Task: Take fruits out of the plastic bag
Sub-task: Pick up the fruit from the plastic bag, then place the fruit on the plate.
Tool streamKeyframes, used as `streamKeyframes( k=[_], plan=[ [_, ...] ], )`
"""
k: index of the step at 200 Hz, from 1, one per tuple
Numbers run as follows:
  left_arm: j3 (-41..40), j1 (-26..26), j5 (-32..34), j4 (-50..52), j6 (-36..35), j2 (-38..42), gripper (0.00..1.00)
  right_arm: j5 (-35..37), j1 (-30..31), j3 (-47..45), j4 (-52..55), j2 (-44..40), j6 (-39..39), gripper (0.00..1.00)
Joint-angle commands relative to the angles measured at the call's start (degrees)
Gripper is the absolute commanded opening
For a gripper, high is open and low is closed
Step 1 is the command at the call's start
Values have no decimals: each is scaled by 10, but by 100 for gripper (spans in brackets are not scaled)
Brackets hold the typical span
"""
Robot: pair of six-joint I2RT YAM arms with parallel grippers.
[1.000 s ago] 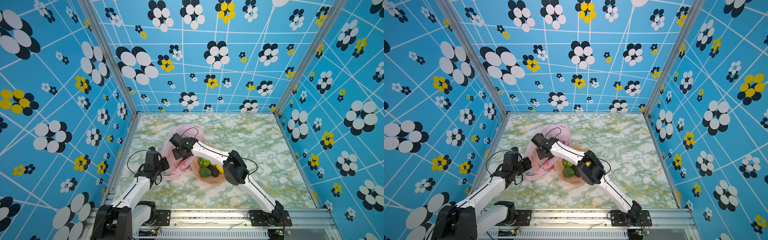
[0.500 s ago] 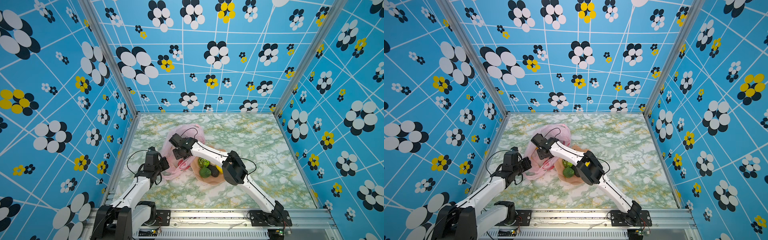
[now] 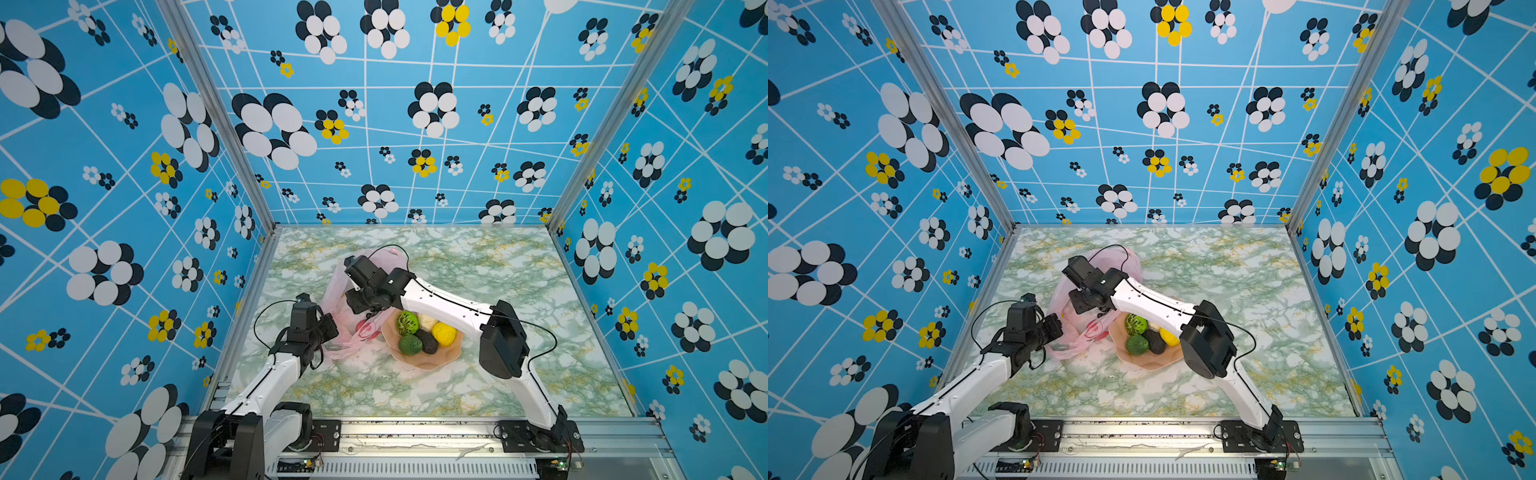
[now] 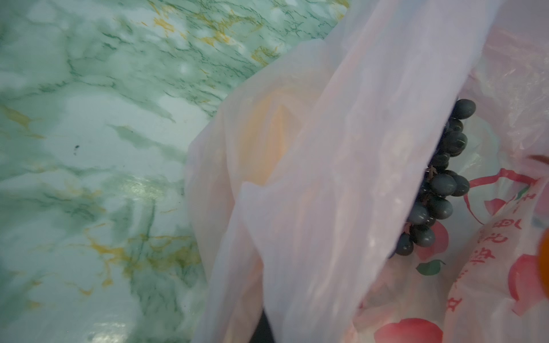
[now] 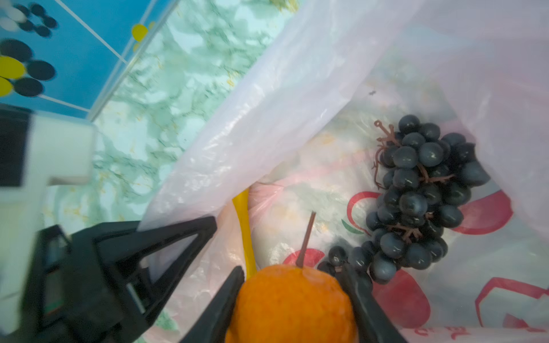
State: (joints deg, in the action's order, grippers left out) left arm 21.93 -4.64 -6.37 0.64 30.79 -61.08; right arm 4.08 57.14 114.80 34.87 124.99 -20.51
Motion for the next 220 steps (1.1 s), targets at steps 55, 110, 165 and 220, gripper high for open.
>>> streamKeyframes(
  k=[55, 110, 165, 220],
  plan=[
    [10, -3, 12, -5, -8, -3, 0, 32, 2, -242, -74, -206, 5, 50],
    [9, -3, 9, -7, -9, -3, 0, 77, 2, -405, -94, -322, -5, 50],
    [9, -3, 6, -10, -8, -4, 0, 94, 2, -498, -111, -391, -18, 50],
    [8, -3, 3, -12, -9, -4, 0, 109, 2, -549, -135, -421, -20, 50]
  ],
)
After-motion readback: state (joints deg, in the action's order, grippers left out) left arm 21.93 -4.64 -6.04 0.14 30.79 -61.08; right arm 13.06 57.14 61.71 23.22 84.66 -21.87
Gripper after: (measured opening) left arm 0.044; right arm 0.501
